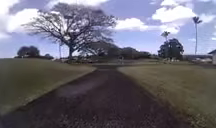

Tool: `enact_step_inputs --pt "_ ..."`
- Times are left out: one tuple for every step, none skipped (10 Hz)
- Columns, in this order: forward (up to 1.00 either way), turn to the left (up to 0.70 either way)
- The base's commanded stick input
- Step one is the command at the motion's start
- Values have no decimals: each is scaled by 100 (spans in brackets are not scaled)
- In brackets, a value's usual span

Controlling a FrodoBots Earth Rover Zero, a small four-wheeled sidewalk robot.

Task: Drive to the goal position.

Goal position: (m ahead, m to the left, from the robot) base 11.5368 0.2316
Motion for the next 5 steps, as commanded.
enact_step_inputs --pt "30 0" --pt "30 0" --pt "30 0" --pt "30 0" --pt "30 0"
